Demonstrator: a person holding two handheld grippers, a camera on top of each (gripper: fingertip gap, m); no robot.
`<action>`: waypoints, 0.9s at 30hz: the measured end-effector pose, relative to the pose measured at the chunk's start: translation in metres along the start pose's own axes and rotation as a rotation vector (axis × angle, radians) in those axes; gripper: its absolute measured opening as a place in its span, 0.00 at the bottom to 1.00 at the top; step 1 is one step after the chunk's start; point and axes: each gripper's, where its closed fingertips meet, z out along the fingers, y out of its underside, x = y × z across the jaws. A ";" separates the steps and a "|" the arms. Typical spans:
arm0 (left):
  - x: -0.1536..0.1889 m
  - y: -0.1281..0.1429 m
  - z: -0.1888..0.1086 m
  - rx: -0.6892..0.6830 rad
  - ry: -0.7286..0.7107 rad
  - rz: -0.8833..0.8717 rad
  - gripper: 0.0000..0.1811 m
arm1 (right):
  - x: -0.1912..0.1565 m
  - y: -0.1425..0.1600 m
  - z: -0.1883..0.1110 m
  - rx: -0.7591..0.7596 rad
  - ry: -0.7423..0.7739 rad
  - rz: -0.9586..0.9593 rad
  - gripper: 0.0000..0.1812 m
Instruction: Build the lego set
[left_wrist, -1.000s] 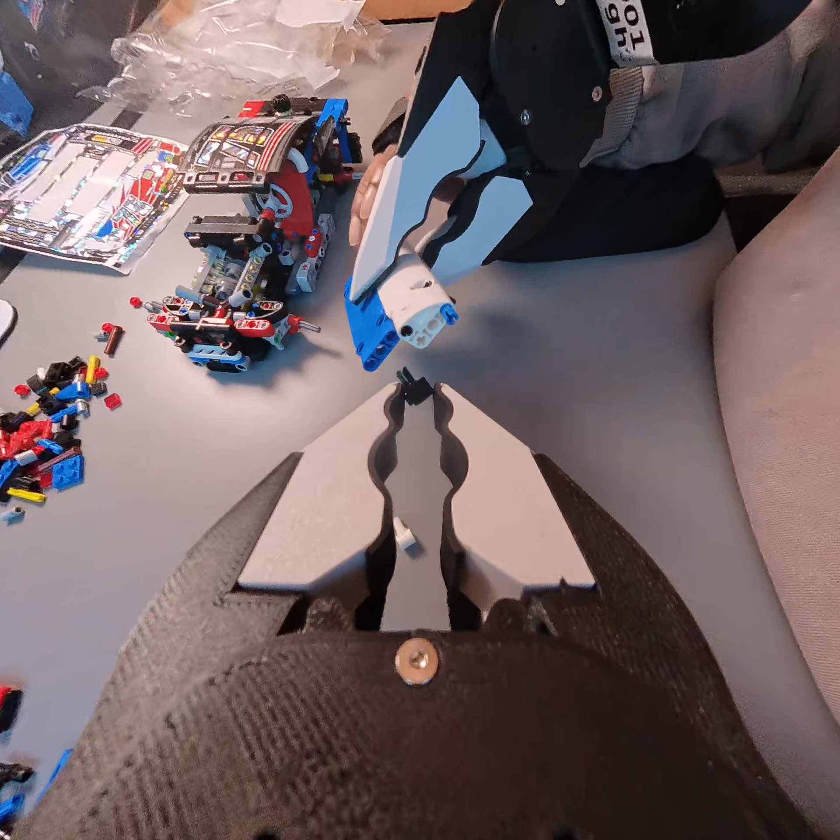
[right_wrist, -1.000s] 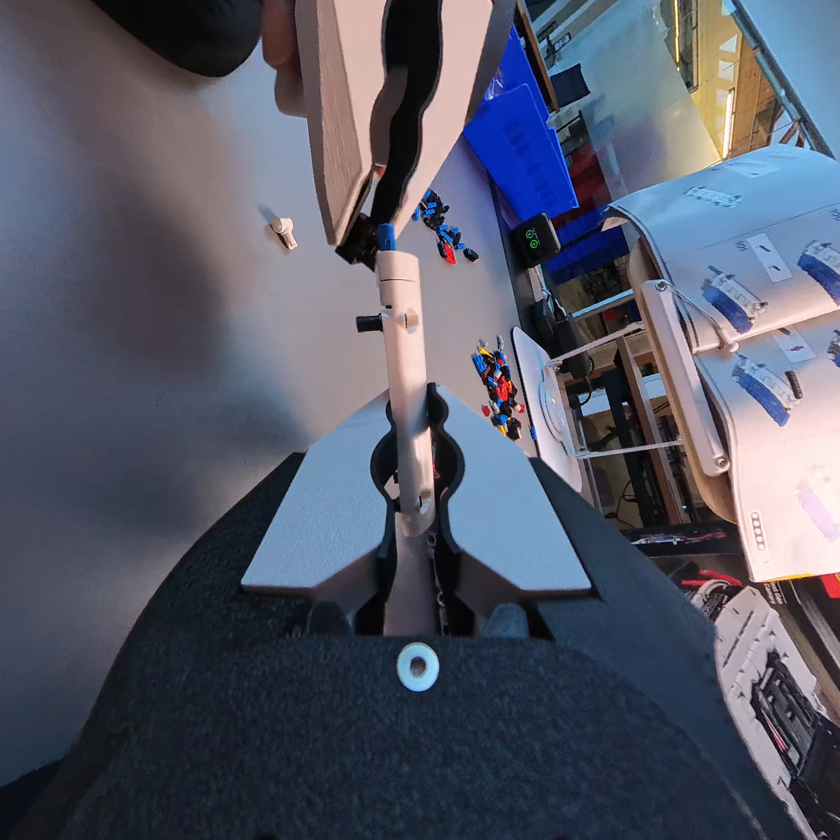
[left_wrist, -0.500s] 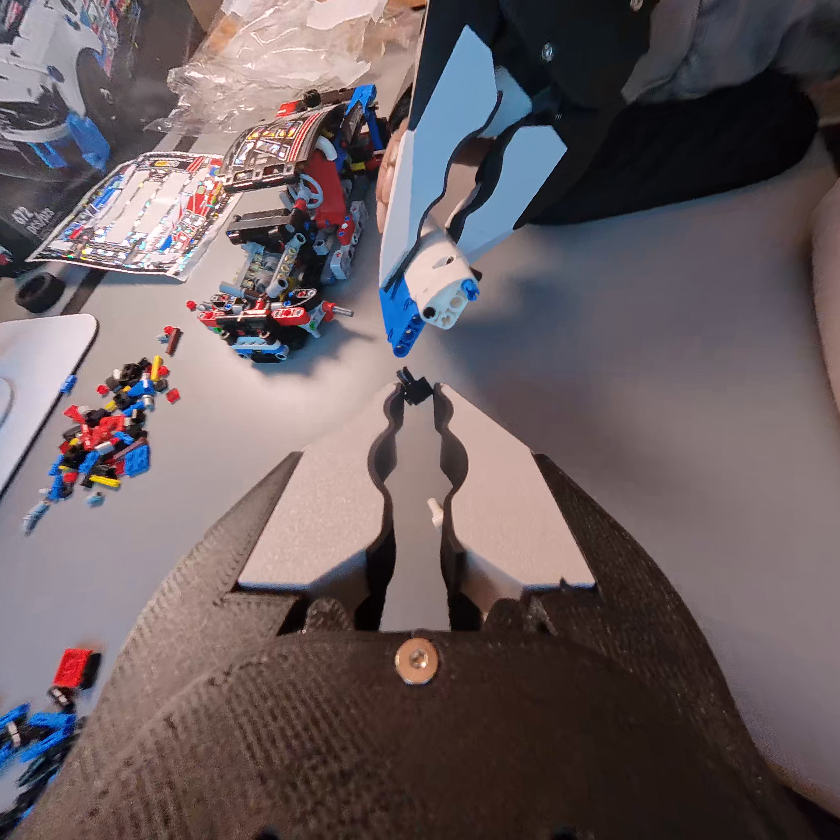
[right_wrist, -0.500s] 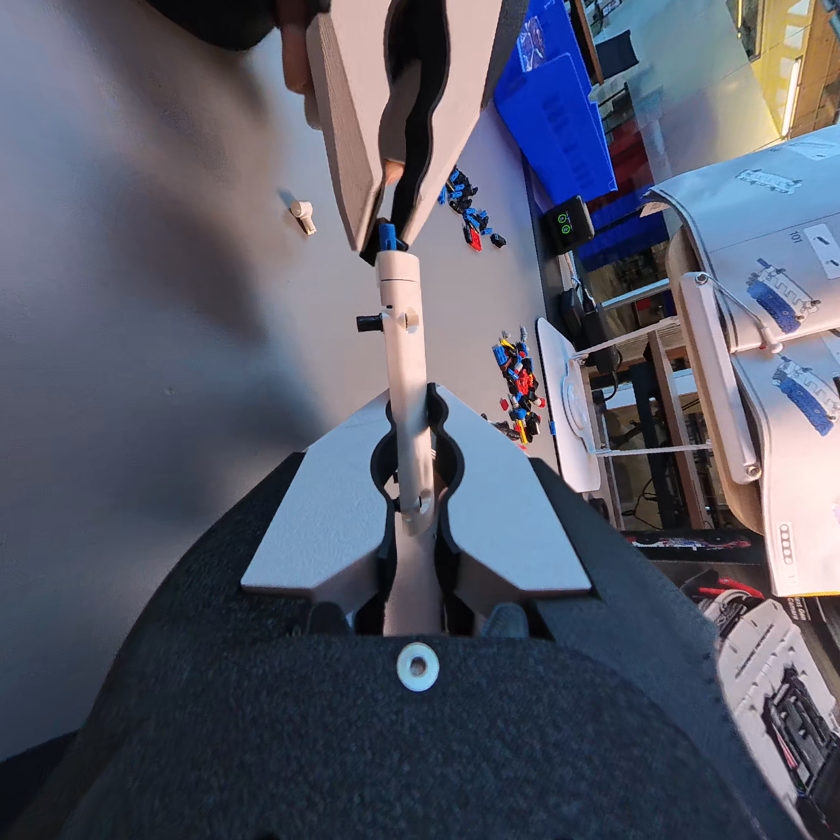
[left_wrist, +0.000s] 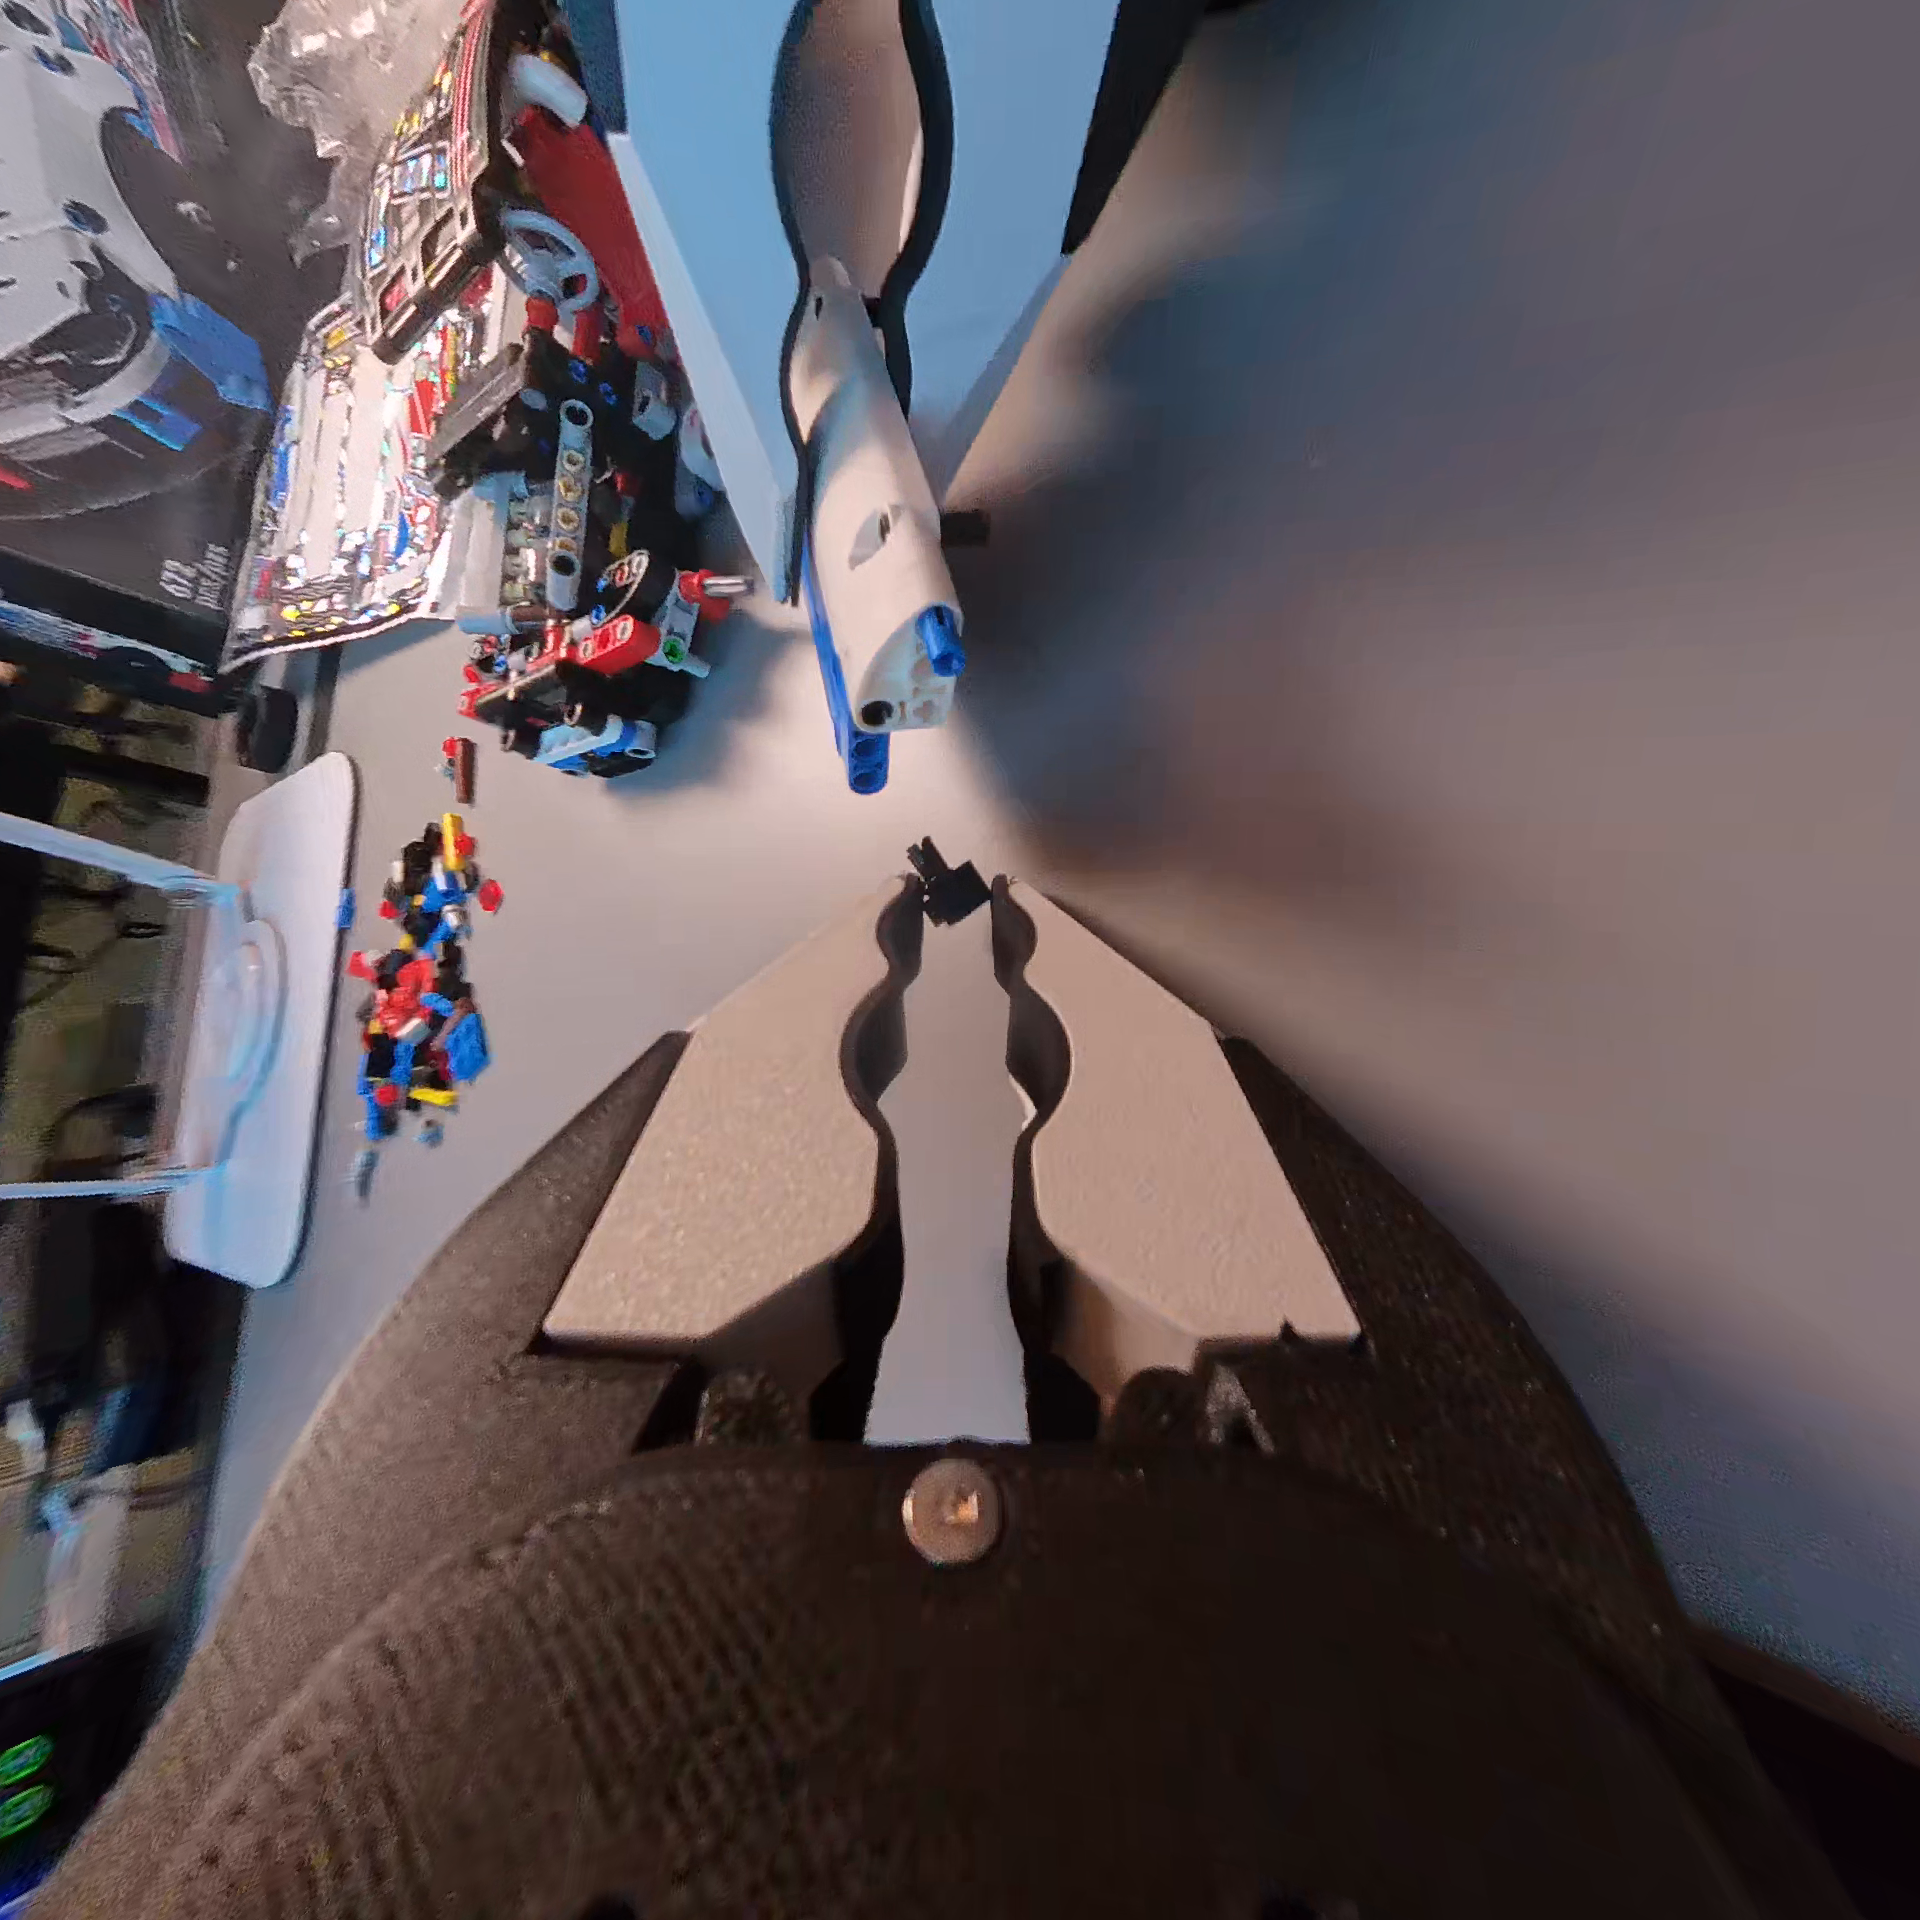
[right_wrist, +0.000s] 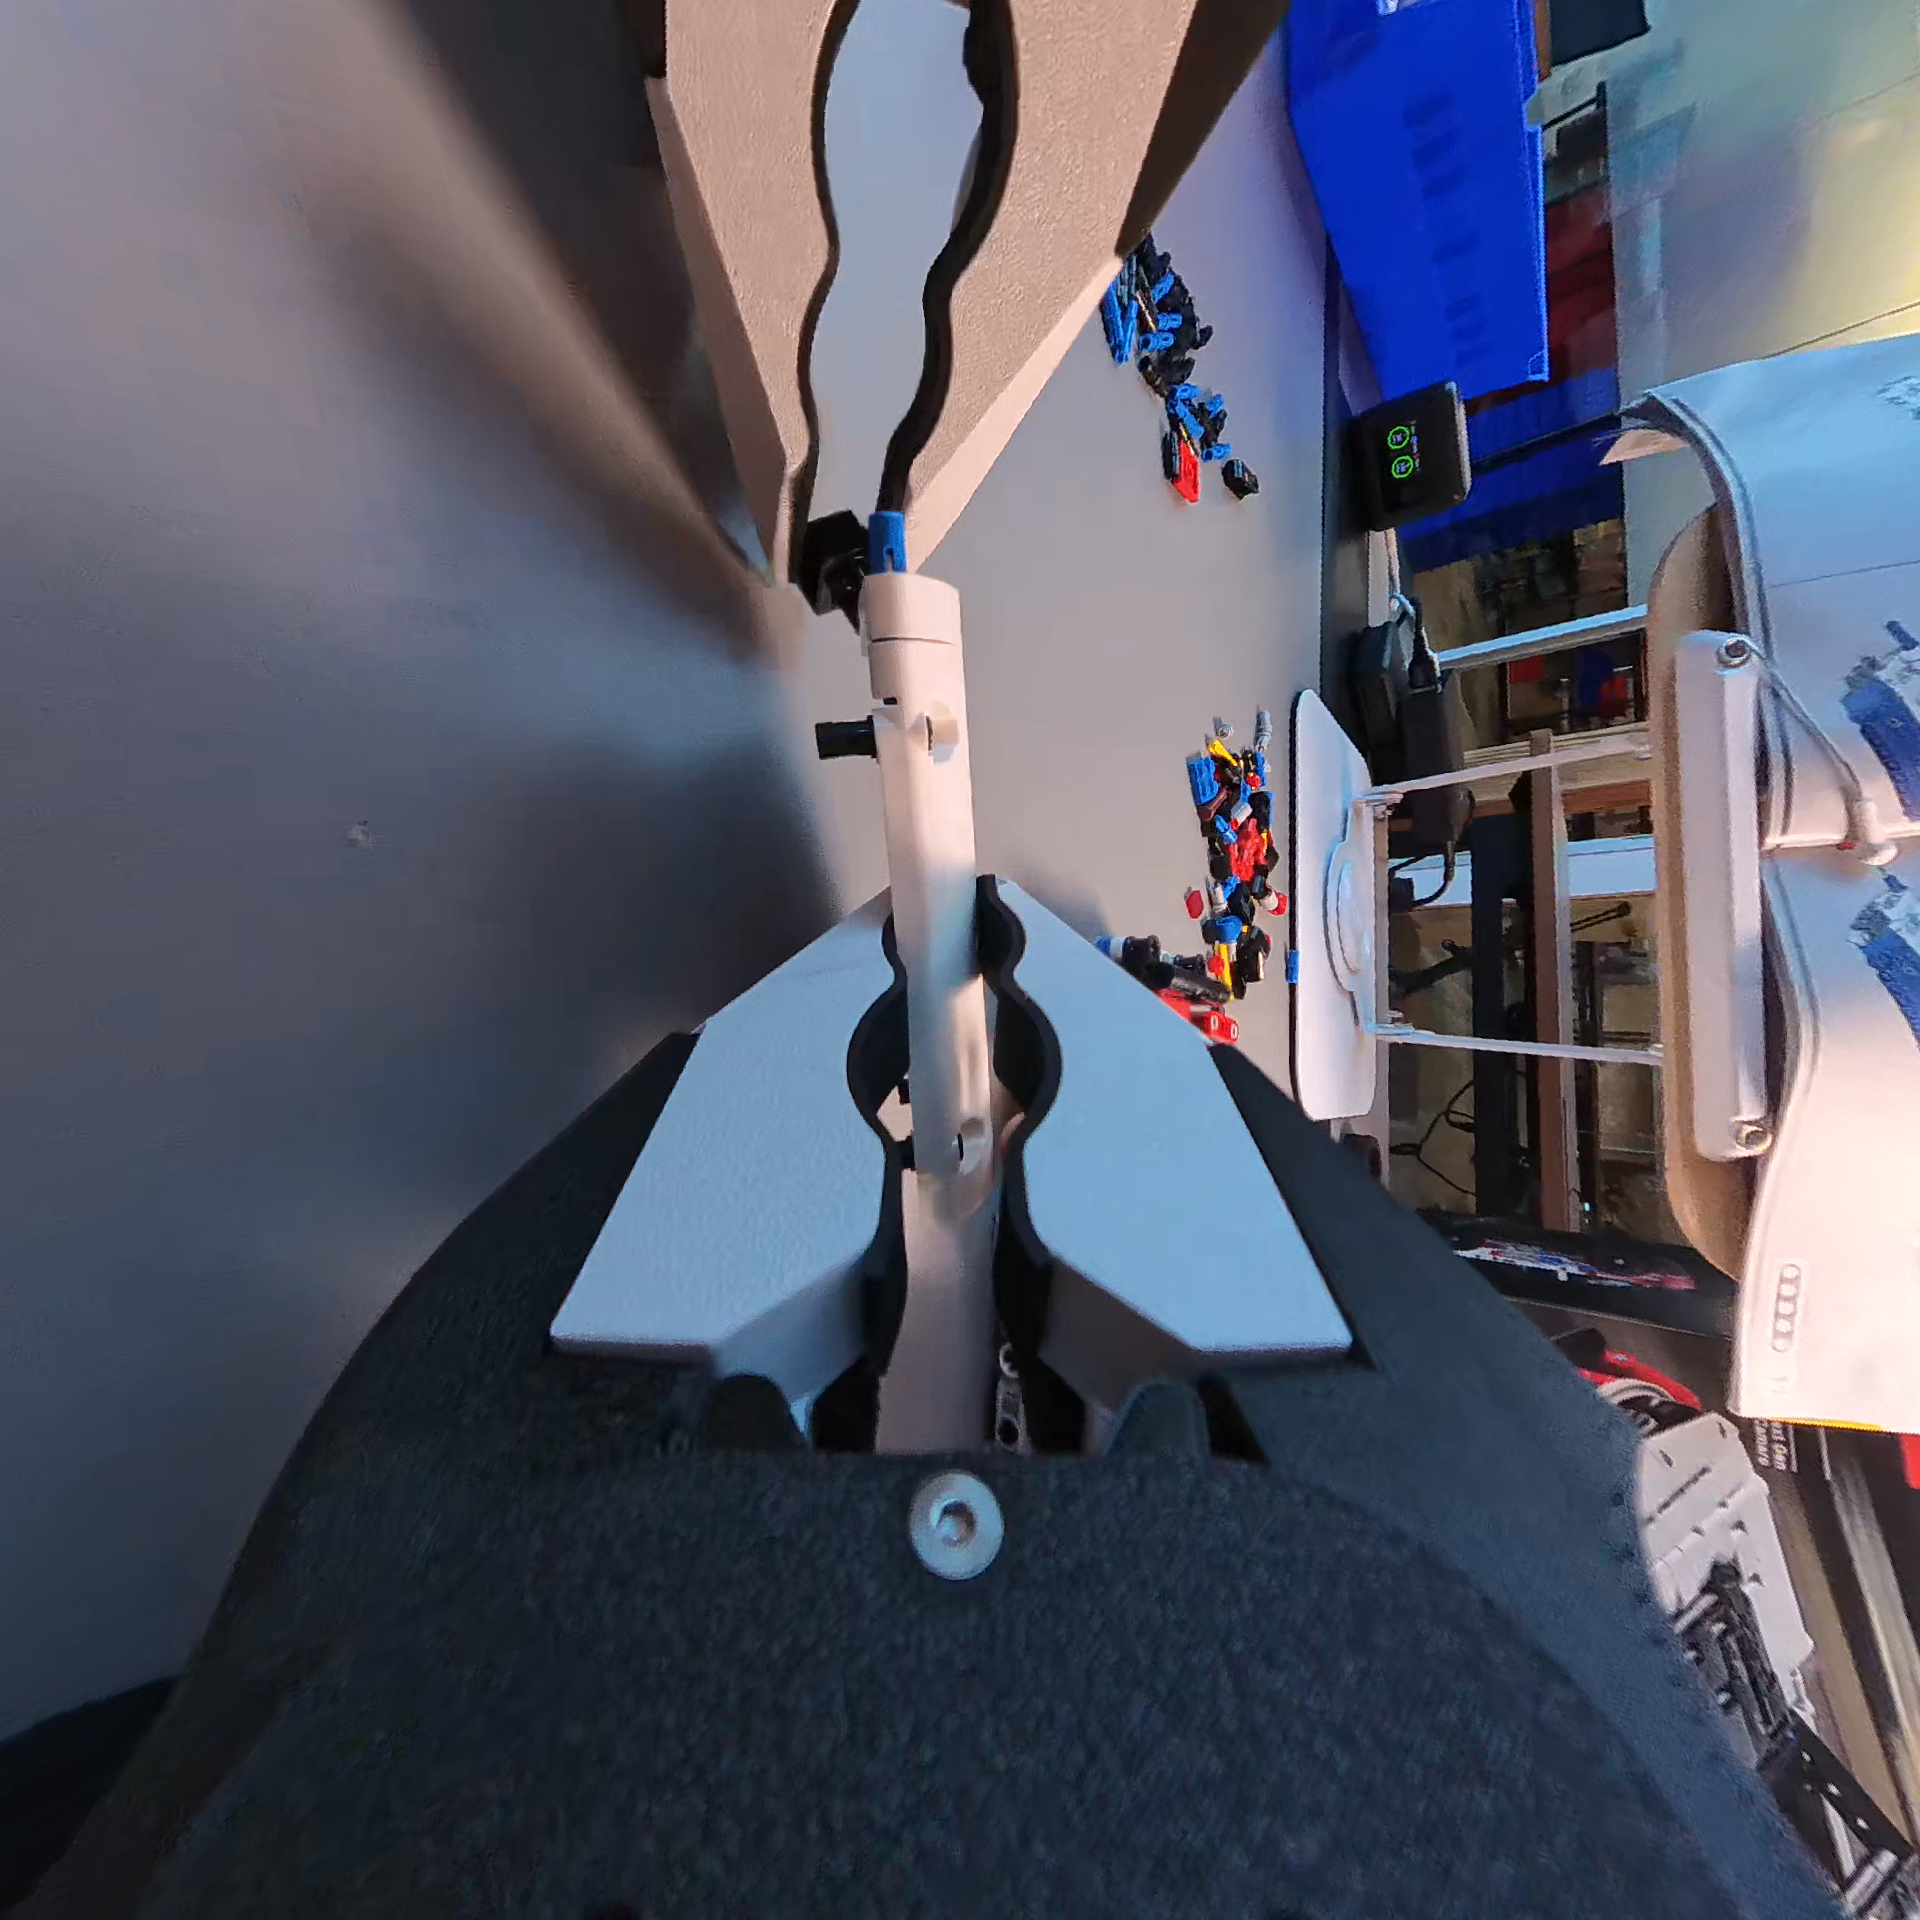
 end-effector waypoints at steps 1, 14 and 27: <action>0.003 -0.003 -0.001 0.026 0.061 -0.076 0.06 | 0.000 0.000 -0.001 0.001 -0.006 0.010 0.04; -0.013 0.018 -0.002 -0.005 0.552 -0.600 0.13 | -0.013 0.011 -0.014 -0.036 -0.137 0.109 0.04; -0.005 -0.004 -0.012 0.131 0.564 -0.190 0.12 | -0.009 0.014 -0.014 -0.005 -0.129 0.163 0.04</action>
